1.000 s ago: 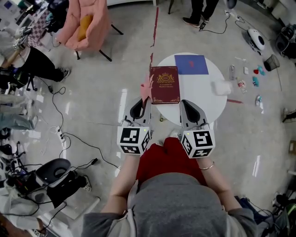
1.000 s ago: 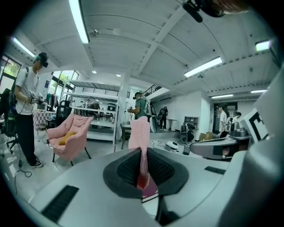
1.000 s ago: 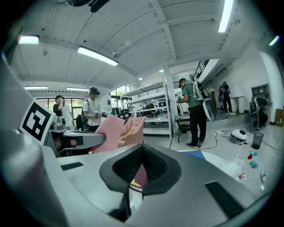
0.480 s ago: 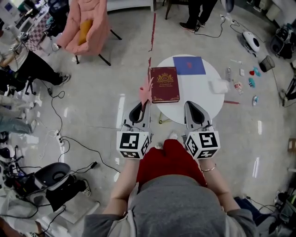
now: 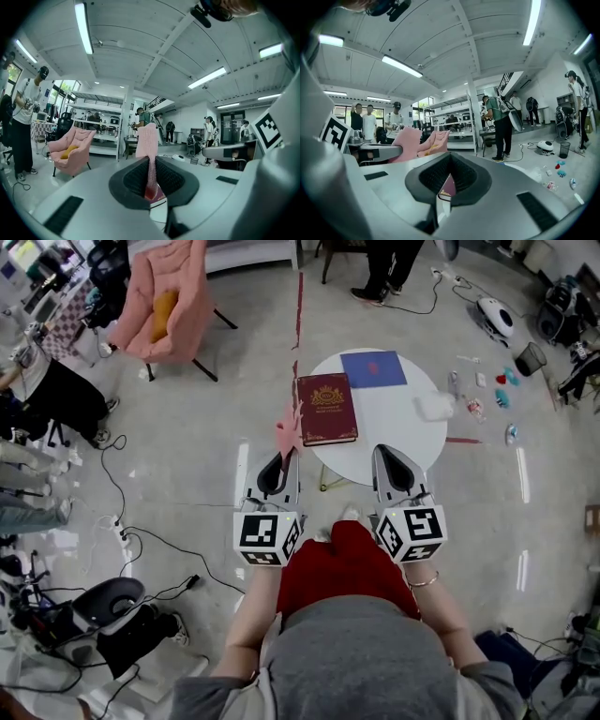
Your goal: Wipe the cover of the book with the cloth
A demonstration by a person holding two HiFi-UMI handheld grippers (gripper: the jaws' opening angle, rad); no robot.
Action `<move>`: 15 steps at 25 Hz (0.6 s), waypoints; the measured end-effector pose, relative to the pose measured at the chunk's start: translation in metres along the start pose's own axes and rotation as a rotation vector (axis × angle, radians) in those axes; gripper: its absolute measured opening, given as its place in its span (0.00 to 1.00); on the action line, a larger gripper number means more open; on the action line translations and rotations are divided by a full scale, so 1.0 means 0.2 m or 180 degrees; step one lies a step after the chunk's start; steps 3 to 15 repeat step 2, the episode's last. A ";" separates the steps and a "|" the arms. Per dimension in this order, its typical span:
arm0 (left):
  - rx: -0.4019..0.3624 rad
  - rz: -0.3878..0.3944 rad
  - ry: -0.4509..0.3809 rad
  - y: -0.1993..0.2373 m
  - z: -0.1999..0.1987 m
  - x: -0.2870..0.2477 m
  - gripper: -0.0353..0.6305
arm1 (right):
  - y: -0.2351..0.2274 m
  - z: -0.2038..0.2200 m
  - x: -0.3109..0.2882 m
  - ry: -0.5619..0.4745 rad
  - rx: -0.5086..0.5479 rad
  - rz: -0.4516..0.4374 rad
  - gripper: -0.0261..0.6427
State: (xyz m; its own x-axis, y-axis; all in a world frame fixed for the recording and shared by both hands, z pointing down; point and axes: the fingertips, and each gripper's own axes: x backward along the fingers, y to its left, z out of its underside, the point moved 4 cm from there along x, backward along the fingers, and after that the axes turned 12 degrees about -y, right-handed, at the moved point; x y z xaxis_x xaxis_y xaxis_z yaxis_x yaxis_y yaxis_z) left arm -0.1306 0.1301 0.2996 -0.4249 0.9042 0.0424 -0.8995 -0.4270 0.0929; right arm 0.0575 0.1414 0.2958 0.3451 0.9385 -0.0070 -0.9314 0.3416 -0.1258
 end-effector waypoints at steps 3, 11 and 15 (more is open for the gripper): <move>0.0000 0.0007 -0.0001 0.00 0.00 0.02 0.10 | 0.01 0.00 0.01 -0.0013 -0.0004 0.0007 0.08; 0.0000 0.0007 -0.0001 0.00 0.00 0.02 0.10 | 0.01 0.00 0.01 -0.0013 -0.0004 0.0007 0.08; 0.0000 0.0007 -0.0001 0.00 0.00 0.02 0.10 | 0.01 0.00 0.01 -0.0013 -0.0004 0.0007 0.08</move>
